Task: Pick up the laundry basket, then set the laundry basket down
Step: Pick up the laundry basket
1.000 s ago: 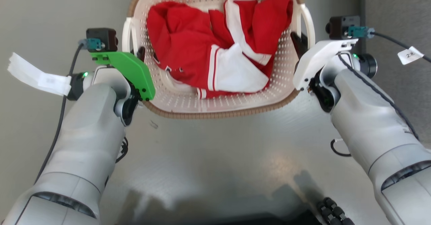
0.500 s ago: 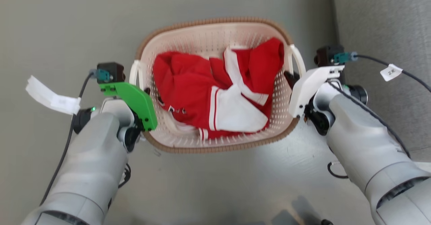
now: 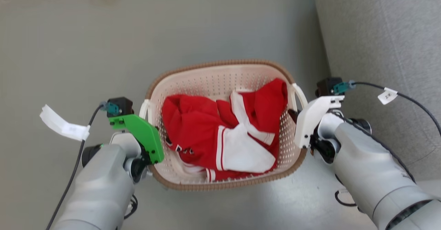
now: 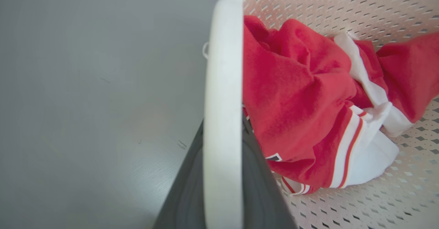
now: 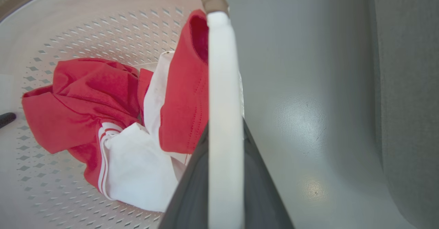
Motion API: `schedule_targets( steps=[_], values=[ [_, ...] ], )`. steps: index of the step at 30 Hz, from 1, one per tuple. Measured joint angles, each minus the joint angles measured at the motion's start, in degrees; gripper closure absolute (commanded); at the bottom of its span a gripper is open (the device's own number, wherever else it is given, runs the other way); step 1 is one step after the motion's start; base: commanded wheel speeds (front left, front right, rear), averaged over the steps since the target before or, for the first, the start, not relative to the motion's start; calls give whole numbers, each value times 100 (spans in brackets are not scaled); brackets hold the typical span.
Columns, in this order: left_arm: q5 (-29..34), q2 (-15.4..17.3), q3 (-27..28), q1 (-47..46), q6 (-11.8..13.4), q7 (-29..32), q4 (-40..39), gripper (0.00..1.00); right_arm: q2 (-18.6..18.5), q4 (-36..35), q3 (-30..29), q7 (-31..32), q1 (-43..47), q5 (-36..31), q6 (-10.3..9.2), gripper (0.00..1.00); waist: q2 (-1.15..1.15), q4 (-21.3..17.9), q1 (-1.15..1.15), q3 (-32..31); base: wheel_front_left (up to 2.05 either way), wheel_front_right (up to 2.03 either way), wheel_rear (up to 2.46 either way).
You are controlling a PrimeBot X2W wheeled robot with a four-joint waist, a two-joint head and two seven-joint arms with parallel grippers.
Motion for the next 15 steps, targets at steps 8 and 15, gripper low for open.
schedule_targets(
  steps=[8, 15],
  values=[
    [-285, 5, -142, 377, 0, 186, -37, 100, -4, -3, 118, 242, 402, 182, -4, 100, 0, -8, 0, -590, 0, 0, 0],
    [-521, 11, -240, 843, -1, 342, -24, 100, -4, -24, 313, 495, 799, 374, -5, 100, 0, -11, 0, -1176, 0, 0, 0]
  ],
)
